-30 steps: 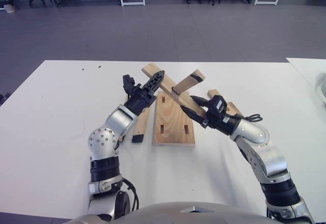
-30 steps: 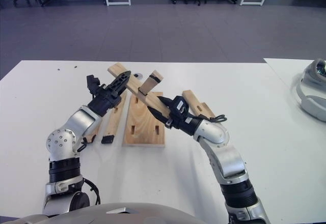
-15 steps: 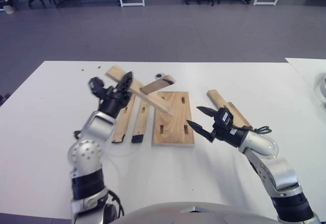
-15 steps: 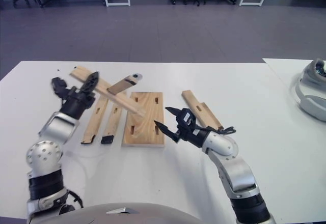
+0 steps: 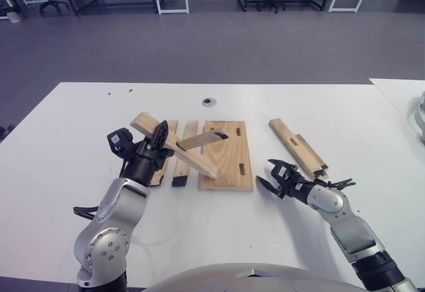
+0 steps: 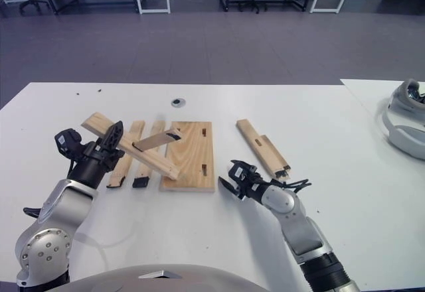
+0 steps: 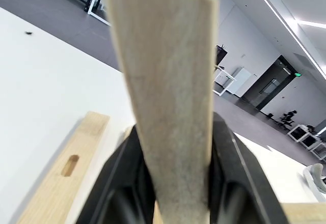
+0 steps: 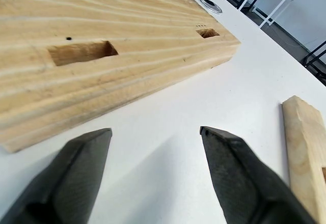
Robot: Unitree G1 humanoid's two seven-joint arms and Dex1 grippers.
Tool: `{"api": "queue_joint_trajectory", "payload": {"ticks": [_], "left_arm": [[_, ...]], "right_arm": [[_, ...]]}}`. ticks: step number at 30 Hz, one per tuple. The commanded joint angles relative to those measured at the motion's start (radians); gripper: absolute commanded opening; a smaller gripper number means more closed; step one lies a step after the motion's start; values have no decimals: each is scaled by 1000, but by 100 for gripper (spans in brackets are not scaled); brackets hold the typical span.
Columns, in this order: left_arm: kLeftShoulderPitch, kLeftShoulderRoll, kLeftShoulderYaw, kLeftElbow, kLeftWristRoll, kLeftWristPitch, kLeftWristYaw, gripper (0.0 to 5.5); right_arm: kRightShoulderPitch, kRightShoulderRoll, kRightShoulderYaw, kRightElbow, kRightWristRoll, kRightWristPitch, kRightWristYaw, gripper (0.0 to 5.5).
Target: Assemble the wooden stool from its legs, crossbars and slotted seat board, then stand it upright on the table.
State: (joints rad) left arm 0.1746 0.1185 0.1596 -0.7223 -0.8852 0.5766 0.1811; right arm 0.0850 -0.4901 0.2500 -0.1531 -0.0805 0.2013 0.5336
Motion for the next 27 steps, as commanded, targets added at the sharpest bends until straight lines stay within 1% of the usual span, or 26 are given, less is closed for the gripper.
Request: {"api": "queue_joint_trajectory", "payload": {"ticks": [1, 5, 8, 12, 15, 16, 19, 22, 25, 27], "left_arm": [[39, 11, -20, 0, 119, -11, 31, 102], [40, -14, -49, 6, 162, -29, 49, 102], [30, 19, -121, -12, 254, 9, 65, 102], [0, 106, -259, -66, 389, 106, 68, 102], [2, 109, -297, -90, 428, 170, 86, 102], [1, 85, -287, -98, 412, 190, 101, 102], [-26, 7, -206, -120, 336, 251, 157, 102], [-58, -22, -142, -159, 295, 308, 185, 102], [-102, -28, -82, -187, 246, 362, 192, 102], [-144, 16, -50, -193, 217, 398, 156, 102]], "right_arm": [[12, 20, 27, 18, -11, 11, 4, 323], [0, 17, 20, 21, -15, 7, 6, 323], [-13, 23, 12, -1, -3, 10, 12, 323], [-14, 37, 25, -59, 51, 7, 65, 323], [-33, 23, 52, -15, 13, 15, 75, 323], [-44, 33, 64, 0, 14, 14, 79, 323], [-76, 68, 98, 32, 3, 3, 79, 323], [-86, 87, 98, 43, 10, -1, 76, 323], [-86, 97, 90, 58, 12, -7, 68, 323], [-93, 101, 75, 76, 12, -12, 57, 323]]}}
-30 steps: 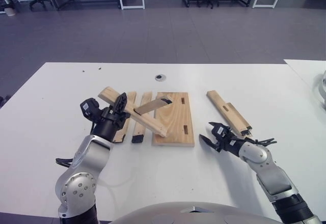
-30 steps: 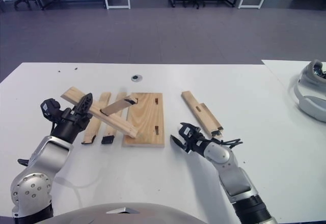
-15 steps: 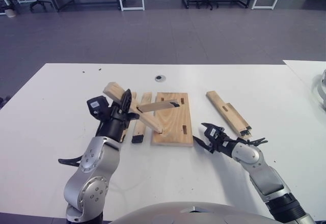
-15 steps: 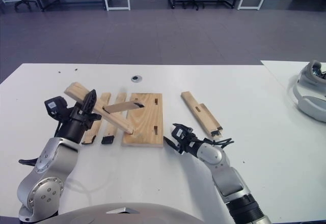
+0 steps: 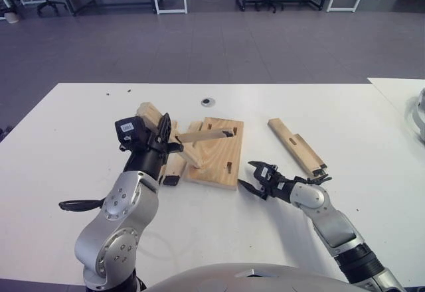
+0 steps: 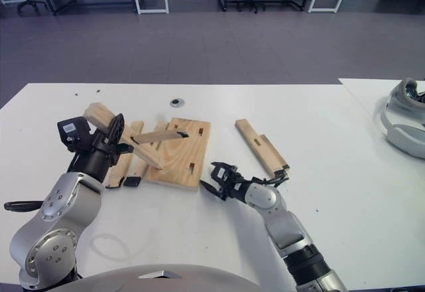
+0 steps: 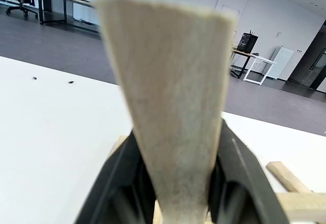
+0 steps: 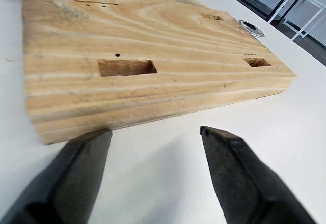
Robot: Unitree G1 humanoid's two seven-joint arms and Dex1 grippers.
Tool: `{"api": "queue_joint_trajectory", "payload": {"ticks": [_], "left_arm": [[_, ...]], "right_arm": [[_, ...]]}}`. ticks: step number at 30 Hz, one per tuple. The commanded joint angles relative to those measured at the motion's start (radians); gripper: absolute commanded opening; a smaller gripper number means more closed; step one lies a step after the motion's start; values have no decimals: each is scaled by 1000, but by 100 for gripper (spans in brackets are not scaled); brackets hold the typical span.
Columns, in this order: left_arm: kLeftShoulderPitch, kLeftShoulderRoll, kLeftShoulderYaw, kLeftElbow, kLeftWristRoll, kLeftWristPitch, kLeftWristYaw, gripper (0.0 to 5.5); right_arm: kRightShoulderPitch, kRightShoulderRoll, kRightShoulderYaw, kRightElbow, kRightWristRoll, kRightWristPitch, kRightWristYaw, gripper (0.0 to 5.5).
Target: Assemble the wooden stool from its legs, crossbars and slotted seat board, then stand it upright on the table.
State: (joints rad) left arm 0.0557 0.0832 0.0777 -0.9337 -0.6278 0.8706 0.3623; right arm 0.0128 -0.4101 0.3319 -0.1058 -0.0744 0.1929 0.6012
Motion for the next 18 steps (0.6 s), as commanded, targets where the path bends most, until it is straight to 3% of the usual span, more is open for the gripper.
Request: {"api": "queue_joint_trajectory", "payload": {"ticks": [1, 4, 9, 14, 18], "left_arm": [[-47, 78, 43, 21, -45, 119, -45, 102], [-104, 173, 26, 32, -35, 172, -107, 102], [-152, 148, 9, 48, -44, 237, -114, 102], [-44, 101, -160, 160, 94, 63, -154, 102], [-86, 71, -191, 154, 145, -81, -200, 102]], "right_arm": [[-24, 23, -13, 34, 6, -6, -16, 323], [-43, 27, -34, 56, 2, -13, -29, 323], [-68, 40, -51, 93, -6, -34, -55, 323], [-82, 52, -63, 113, -9, -51, -75, 323], [-90, 43, -89, 128, -5, -61, -81, 323]]}}
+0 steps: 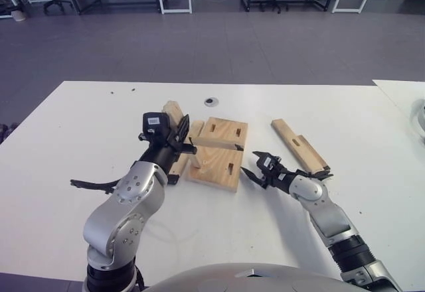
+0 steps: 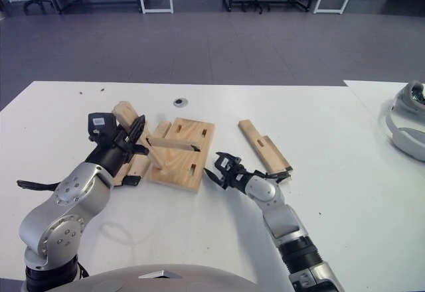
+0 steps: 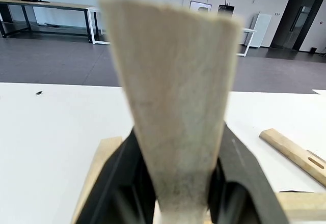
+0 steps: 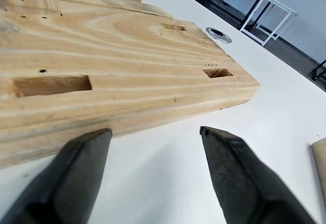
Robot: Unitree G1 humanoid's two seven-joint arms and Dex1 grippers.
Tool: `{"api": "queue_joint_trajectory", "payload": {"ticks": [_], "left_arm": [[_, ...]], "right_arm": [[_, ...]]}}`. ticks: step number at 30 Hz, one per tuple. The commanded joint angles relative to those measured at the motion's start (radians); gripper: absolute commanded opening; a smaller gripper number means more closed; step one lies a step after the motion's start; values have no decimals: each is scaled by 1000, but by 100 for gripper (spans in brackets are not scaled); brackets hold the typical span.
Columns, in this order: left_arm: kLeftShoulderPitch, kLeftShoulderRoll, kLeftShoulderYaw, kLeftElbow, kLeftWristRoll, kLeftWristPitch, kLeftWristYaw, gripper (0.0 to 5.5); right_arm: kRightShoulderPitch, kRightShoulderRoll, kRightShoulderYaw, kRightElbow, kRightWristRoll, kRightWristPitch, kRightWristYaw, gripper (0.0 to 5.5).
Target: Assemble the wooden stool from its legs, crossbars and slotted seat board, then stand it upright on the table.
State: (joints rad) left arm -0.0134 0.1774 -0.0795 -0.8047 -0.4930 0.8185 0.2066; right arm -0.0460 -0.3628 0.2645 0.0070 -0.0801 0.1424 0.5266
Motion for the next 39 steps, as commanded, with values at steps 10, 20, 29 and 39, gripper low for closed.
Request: {"api": "queue_joint_trajectory", "payload": {"ticks": [10, 20, 29, 39], "left_arm": [[-188, -96, 47, -37, -243, 41, -138, 216], [-318, -52, 199, -65, -524, 17, -116, 394], [-256, 350, 214, 393, -208, -180, -347, 414], [-152, 337, -28, 703, 19, -127, -539, 414]], "right_arm": [[-105, -57, -160, 71, 25, -30, -24, 323], [-138, -96, -258, 108, 48, -35, -52, 323], [-211, -53, -366, 125, 94, -41, -174, 323], [-218, -25, -318, 123, 88, -20, -161, 323]]}}
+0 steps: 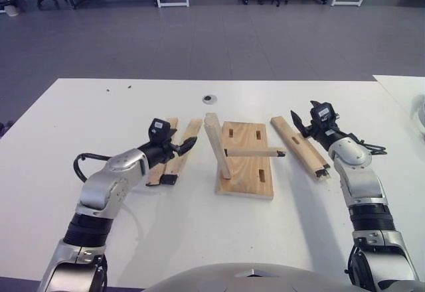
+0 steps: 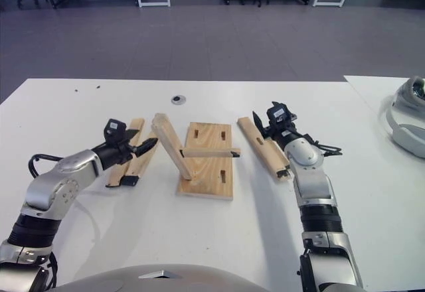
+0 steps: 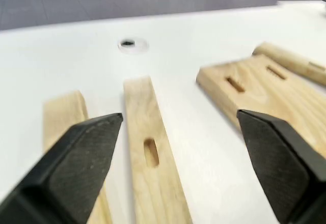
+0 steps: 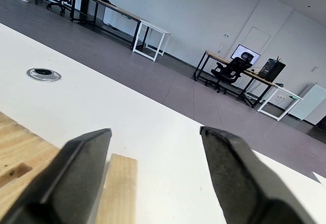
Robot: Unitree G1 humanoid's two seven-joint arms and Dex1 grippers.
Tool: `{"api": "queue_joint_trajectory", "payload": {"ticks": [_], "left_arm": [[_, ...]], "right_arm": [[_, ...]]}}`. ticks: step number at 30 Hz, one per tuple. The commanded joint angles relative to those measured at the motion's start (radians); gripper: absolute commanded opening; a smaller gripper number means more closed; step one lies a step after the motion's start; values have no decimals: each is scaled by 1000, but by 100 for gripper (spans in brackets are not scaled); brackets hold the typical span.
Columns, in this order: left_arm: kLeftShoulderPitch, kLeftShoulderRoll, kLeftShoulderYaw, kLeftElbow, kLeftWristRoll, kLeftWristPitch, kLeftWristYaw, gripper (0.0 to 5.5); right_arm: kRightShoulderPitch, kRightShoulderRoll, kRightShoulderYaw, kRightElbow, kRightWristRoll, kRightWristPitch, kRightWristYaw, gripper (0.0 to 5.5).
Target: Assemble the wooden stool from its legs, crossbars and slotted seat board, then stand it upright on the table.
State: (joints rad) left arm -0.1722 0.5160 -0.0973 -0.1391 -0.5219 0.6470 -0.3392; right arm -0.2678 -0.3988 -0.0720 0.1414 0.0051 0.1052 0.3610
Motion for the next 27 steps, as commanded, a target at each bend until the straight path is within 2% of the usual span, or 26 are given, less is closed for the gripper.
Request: {"api": "queue_joint_trajectory", "payload": {"ticks": [1, 3, 5, 14, 18, 20, 22, 25, 27], "left_arm": [[9, -10, -11, 38, 54, 61, 5, 414], [15, -28, -20, 34, 59, 84, -2, 414], [18, -44, -38, 38, 84, 92, -5, 385], [16, -17, -127, 101, 270, 49, -27, 217], [6, -80, -70, 36, 238, 25, -27, 208], [-37, -143, 17, -27, 157, 57, -7, 208], [-117, -194, 84, -104, 65, 35, -35, 208], [-255, -153, 82, -135, 85, -44, -105, 208], [-337, -128, 63, -109, 122, -105, -149, 208]], "right_arm": [[5, 13, 23, -12, 0, 18, 6, 323], [7, 14, 32, -14, -3, 19, 11, 323], [2, 16, 41, -14, -6, 19, 14, 323], [-5, 23, 60, -22, -9, 19, 9, 323], [-13, 24, 58, -16, 0, 20, 11, 323], [-42, 51, 16, -31, 79, 74, 19, 323], [-125, 96, -80, -95, 285, 220, 37, 323], [-273, 153, -162, -196, 615, 433, 82, 323], [-379, 211, -202, -195, 772, 515, 46, 323]]}}
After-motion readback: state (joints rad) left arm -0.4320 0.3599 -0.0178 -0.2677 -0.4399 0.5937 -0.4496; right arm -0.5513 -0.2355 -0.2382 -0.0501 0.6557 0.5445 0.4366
